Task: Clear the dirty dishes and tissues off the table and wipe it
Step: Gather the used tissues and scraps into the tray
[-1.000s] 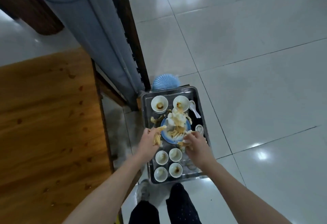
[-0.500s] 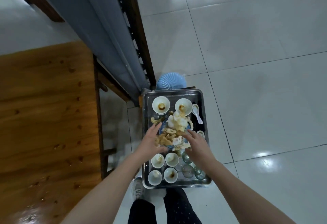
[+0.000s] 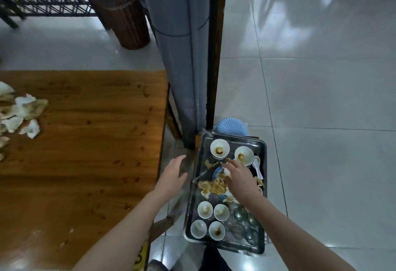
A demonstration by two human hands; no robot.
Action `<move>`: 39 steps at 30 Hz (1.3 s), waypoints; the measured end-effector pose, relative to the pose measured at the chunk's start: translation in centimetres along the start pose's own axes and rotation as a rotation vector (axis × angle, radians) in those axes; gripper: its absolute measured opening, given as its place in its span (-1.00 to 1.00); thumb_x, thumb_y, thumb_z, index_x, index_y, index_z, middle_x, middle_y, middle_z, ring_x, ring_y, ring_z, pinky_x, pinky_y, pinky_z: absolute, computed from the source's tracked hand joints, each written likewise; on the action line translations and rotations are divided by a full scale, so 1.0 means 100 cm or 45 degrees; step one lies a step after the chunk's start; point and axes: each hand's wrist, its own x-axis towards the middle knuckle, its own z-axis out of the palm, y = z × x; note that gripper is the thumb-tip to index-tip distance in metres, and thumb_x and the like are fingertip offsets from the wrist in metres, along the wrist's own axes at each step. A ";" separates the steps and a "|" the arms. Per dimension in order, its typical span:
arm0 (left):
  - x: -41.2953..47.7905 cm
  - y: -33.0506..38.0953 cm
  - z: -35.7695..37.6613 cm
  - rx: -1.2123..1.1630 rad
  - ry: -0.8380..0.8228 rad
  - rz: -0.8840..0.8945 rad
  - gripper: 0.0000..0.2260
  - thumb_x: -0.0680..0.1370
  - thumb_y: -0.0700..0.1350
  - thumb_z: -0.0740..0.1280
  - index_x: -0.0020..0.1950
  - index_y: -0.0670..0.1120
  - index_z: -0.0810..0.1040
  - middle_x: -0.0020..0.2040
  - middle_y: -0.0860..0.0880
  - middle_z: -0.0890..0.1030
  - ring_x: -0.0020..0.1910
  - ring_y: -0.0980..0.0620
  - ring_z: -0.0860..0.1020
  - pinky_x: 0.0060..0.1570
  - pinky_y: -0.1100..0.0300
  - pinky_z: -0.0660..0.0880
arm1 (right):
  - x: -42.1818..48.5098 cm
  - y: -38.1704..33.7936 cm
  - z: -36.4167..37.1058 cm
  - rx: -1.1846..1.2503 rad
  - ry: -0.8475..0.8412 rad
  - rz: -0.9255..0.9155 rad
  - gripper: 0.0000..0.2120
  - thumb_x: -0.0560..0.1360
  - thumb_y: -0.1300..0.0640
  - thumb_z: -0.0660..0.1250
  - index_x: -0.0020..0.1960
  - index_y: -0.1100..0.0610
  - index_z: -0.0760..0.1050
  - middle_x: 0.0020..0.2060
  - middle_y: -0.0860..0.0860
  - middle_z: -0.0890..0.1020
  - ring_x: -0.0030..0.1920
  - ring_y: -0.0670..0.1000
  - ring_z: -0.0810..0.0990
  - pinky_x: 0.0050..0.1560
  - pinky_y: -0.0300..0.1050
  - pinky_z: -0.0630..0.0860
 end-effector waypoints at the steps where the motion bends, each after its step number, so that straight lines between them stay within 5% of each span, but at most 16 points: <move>1: -0.005 -0.007 -0.010 0.001 0.024 -0.001 -0.44 0.59 -0.14 0.30 0.54 0.08 0.17 0.50 0.02 0.26 0.45 0.04 0.28 0.34 0.20 0.24 | 0.001 -0.009 -0.001 -0.015 0.001 -0.023 -0.55 0.53 0.25 0.23 0.40 0.03 0.36 0.37 -0.03 0.39 0.35 0.04 0.34 0.35 -0.06 0.27; 9: -0.070 -0.087 -0.092 0.104 0.322 -0.055 -0.50 0.60 -0.07 0.28 0.52 0.07 0.22 0.49 0.03 0.30 0.42 -0.03 0.30 0.37 0.05 0.31 | -0.002 -0.112 0.012 -0.132 0.084 -0.222 -0.51 0.52 0.24 0.22 0.42 -0.02 0.34 0.41 -0.03 0.37 0.40 0.05 0.29 0.41 -0.01 0.18; 22: -0.217 -0.278 -0.218 0.156 0.529 -0.336 -0.49 0.60 -0.01 0.28 0.53 0.10 0.19 0.53 0.05 0.22 0.48 -0.04 0.22 0.43 -0.04 0.25 | -0.045 -0.342 0.101 -0.206 0.098 -0.515 -0.57 0.58 0.21 0.20 0.43 0.01 0.32 0.44 0.03 0.33 0.45 0.07 0.23 0.42 0.01 0.16; 39: -0.295 -0.415 -0.299 0.031 0.597 -0.496 -0.55 0.63 0.01 0.21 0.52 0.06 0.22 0.54 0.02 0.19 0.50 -0.09 0.18 0.45 -0.12 0.16 | -0.031 -0.506 0.174 -0.227 0.120 -0.595 -0.59 0.56 0.18 0.29 0.37 -0.05 0.39 0.34 -0.08 0.44 0.37 -0.07 0.34 0.39 -0.13 0.23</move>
